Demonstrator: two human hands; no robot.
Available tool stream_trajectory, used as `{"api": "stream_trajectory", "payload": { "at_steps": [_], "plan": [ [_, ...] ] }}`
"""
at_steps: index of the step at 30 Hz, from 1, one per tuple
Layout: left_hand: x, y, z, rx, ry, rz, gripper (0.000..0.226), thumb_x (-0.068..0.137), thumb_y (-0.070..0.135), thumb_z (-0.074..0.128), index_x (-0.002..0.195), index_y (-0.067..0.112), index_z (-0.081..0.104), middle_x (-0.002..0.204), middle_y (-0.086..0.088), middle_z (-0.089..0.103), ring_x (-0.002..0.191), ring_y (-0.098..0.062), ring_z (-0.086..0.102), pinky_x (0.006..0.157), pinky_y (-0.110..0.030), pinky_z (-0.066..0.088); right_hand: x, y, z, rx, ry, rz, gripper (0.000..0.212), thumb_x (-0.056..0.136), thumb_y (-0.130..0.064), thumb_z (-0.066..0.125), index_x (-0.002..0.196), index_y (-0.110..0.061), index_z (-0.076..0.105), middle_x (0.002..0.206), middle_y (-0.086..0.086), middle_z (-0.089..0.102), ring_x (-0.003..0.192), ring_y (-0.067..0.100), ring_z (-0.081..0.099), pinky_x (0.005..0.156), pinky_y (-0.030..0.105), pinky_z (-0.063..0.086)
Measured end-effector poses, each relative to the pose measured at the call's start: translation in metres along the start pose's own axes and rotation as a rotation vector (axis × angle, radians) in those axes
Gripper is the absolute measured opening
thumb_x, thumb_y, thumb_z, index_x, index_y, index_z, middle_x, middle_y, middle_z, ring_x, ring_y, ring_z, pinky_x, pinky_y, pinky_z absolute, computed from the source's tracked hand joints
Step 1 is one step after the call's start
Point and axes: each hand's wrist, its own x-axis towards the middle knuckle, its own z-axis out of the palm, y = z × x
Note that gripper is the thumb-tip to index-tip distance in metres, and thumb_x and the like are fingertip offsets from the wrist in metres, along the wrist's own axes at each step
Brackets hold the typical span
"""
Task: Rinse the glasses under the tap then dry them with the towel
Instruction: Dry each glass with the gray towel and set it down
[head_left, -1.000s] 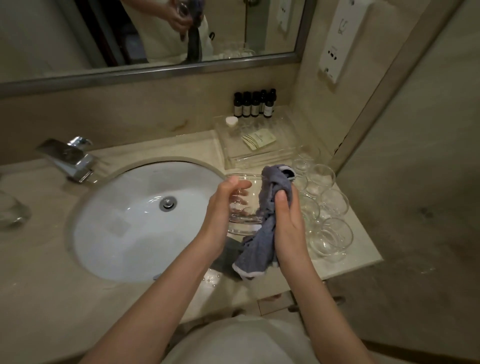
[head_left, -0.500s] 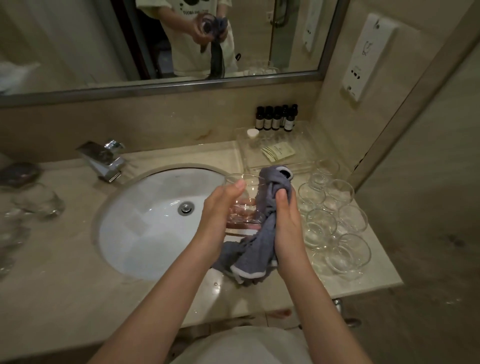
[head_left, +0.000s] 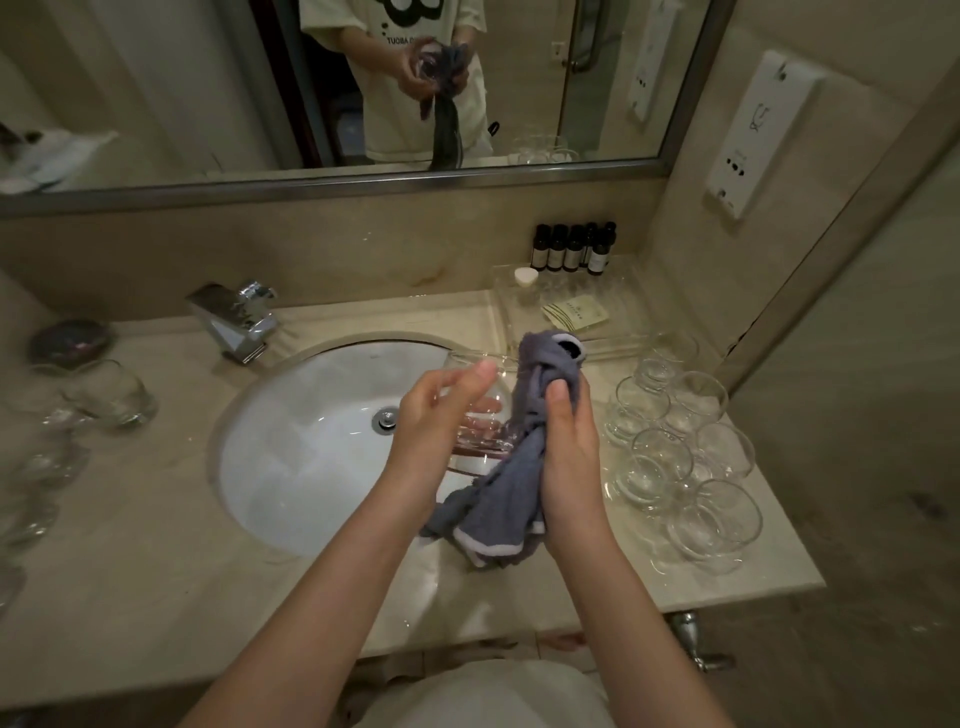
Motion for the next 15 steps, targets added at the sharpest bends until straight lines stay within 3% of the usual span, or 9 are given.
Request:
{"api": "stream_trajectory", "payload": {
  "at_steps": [4,6,8,10,13,15],
  "plan": [
    [-0.001,0.005,-0.003,0.014,-0.090,-0.047,0.049,0.068,0.067,0.062,0.094,0.026,0.068,0.089,0.002,0.072,0.077,-0.013,0.067,0.066,-0.028,0.047,-0.002,0.002,0.002,0.091,0.006,0.083,0.018,0.100,-0.038,0.038,0.110,-0.044,0.051,0.109,-0.014,0.065,0.099,0.003,0.065,0.079,0.018,0.053],
    [0.000,0.005,-0.003,0.127,-0.023,-0.026,0.058,0.071,0.072,0.048,0.099,0.026,0.069,0.094,0.005,0.065,0.081,-0.010,0.060,0.072,-0.026,0.043,-0.005,0.003,0.004,0.065,0.036,0.047,0.020,0.095,-0.043,0.041,0.112,-0.043,0.051,0.114,-0.012,0.063,0.107,0.006,0.062,0.088,0.021,0.050],
    [-0.001,0.004,-0.004,0.161,0.088,-0.002,0.055,0.078,0.074,0.049,0.100,0.026,0.063,0.094,0.003,0.065,0.075,-0.009,0.058,0.070,-0.026,0.041,-0.006,0.004,0.006,0.019,0.040,-0.004,0.025,0.092,-0.047,0.044,0.115,-0.040,0.052,0.118,-0.009,0.063,0.113,0.010,0.060,0.096,0.027,0.048],
    [-0.004,0.003,-0.005,0.197,0.171,0.048,0.048,0.085,0.069,0.053,0.102,0.024,0.052,0.094,0.001,0.069,0.073,-0.009,0.063,0.071,-0.029,0.046,-0.004,0.007,0.007,-0.035,0.042,-0.060,0.024,0.096,-0.046,0.046,0.116,-0.037,0.053,0.110,-0.014,0.066,0.107,0.006,0.061,0.091,0.026,0.048],
    [-0.008,0.003,-0.006,0.265,0.085,0.113,0.074,0.058,0.072,0.066,0.111,0.024,0.046,0.095,0.005,0.065,0.082,-0.008,0.065,0.072,-0.029,0.050,-0.004,0.004,0.009,-0.105,0.030,-0.109,0.022,0.095,-0.046,0.046,0.113,-0.037,0.053,0.093,-0.028,0.067,0.091,-0.005,0.062,0.080,0.015,0.045],
    [-0.006,0.003,-0.009,0.195,0.040,0.096,0.079,0.048,0.065,0.073,0.111,0.025,0.048,0.094,0.005,0.066,0.082,-0.007,0.066,0.065,-0.027,0.050,-0.006,0.002,0.010,-0.064,0.014,-0.109,0.020,0.093,-0.045,0.044,0.110,-0.039,0.053,0.096,-0.026,0.067,0.094,-0.006,0.062,0.081,0.015,0.046]
  ]
}}
